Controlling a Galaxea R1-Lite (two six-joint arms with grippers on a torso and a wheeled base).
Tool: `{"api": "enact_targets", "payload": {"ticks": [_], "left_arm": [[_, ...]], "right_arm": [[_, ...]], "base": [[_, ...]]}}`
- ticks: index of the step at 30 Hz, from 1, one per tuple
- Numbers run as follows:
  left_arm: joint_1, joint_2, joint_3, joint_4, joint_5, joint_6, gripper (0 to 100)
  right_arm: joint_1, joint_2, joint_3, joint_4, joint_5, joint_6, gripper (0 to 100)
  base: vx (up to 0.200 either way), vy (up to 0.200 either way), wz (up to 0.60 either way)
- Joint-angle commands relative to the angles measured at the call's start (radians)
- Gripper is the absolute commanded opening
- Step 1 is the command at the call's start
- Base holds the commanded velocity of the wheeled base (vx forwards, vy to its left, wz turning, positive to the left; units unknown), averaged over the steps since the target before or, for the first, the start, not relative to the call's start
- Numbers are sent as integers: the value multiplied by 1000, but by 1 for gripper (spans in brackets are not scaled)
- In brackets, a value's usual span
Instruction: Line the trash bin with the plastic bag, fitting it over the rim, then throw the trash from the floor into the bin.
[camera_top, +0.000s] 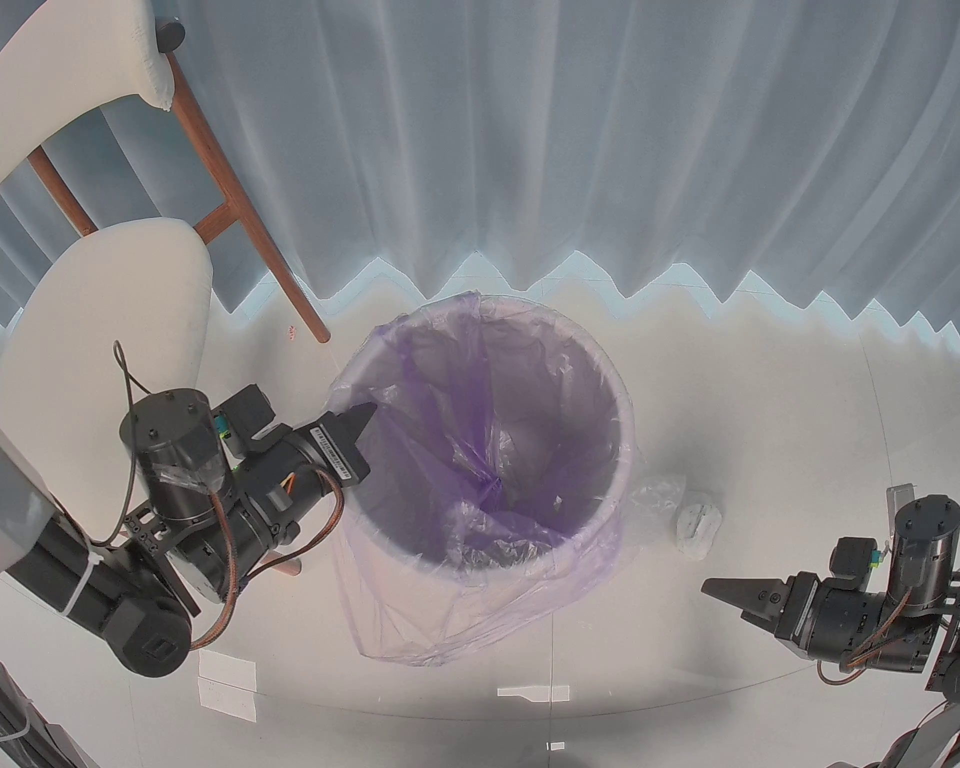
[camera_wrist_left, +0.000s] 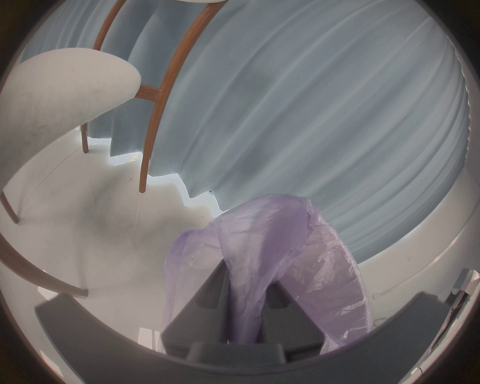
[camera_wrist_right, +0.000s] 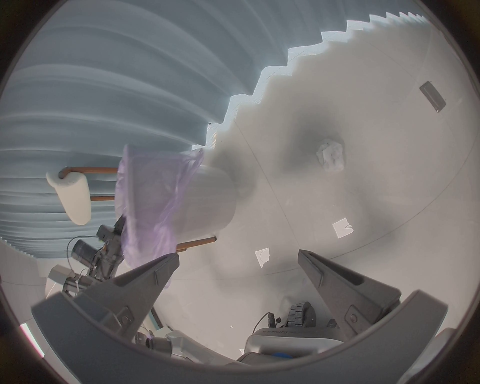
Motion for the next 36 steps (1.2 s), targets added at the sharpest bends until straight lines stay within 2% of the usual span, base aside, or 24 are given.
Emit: {"api": "enact_targets", "payload": {"ticks": [1, 13, 28, 29, 36], "left_arm": [[-14, 60, -44, 1, 20, -12, 0], [-26, 57, -65, -1, 64, -32, 0], [-26, 60, -84, -1, 66, -35, 0], [-28, 60, -85, -1, 66, -35, 0], [-26, 60, -85, -1, 64, -35, 0]], "right_arm": [[43, -6, -4, -4, 11, 3, 100], [71, 238, -183, -163, 8, -5, 100], [74, 327, -304, -169, 5, -5, 100], [74, 330, -309, -169, 5, -5, 0], [74, 339, -306, -169, -2, -5, 0]], "base": [[0, 0, 0], [0, 0, 0], [0, 0, 0], [0, 0, 0], [0, 0, 0]]}}
